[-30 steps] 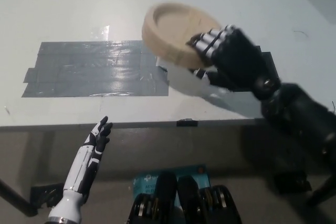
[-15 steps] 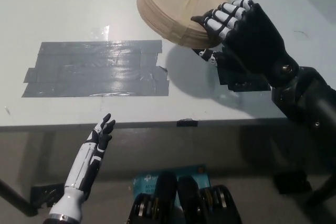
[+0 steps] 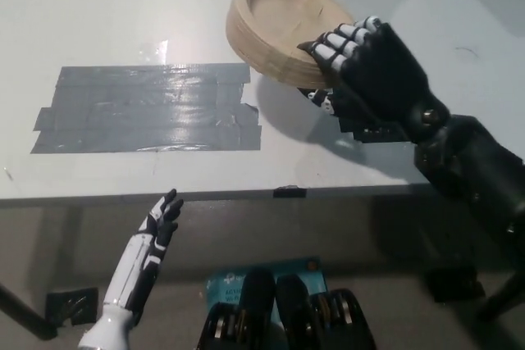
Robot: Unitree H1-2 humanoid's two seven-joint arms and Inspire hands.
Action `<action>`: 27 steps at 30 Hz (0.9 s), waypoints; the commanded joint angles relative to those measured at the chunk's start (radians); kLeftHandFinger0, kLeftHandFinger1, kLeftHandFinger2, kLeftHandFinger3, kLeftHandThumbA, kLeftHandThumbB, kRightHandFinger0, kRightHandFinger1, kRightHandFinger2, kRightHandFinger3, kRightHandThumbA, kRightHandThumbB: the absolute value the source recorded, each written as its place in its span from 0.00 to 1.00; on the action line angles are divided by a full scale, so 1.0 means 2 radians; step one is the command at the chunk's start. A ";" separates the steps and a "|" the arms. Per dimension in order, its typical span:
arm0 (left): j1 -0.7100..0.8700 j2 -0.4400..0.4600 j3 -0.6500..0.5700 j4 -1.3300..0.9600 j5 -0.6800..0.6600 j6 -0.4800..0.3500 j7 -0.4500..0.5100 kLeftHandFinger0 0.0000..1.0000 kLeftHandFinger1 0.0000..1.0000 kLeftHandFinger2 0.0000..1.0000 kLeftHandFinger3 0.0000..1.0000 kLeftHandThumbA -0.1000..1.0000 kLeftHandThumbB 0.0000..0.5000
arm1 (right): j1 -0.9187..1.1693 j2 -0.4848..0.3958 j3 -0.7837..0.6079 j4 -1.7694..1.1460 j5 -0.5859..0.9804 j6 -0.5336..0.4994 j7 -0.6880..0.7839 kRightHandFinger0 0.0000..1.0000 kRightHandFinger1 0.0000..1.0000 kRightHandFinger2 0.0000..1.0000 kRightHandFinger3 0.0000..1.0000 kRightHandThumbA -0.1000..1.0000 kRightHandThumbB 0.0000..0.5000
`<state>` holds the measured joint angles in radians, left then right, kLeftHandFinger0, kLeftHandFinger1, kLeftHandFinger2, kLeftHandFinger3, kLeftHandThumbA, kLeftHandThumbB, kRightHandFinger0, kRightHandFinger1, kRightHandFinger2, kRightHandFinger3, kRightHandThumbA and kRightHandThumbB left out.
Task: A stack of plates is kept in the middle of the desk close to the robot and the robot grabs the stack with its right hand, picks it up and hands it to a person.
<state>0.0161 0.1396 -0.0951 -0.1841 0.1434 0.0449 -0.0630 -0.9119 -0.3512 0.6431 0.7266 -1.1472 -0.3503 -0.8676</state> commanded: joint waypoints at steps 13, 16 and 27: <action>-0.014 0.007 -0.001 -0.025 0.008 0.001 -0.007 1.00 1.00 1.00 1.00 1.00 0.00 | -0.086 0.054 -0.033 0.047 0.088 0.104 0.332 1.00 1.00 1.00 1.00 0.67 1.00; -0.017 0.008 0.000 -0.023 0.007 0.000 -0.007 1.00 1.00 1.00 1.00 1.00 0.00 | -0.073 0.051 -0.035 0.015 0.086 0.118 0.357 1.00 1.00 1.00 1.00 0.72 1.00; -0.021 0.008 0.000 -0.019 0.007 0.000 -0.007 1.00 1.00 1.00 1.00 1.00 0.00 | -0.027 0.021 -0.069 -0.120 0.109 0.133 0.419 1.00 1.00 1.00 1.00 0.85 1.00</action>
<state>0.0095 0.1395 -0.0976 -0.1822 0.1474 0.0579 -0.0631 -0.9371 -0.2486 0.6051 0.7831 -1.0901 -0.2437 -0.4348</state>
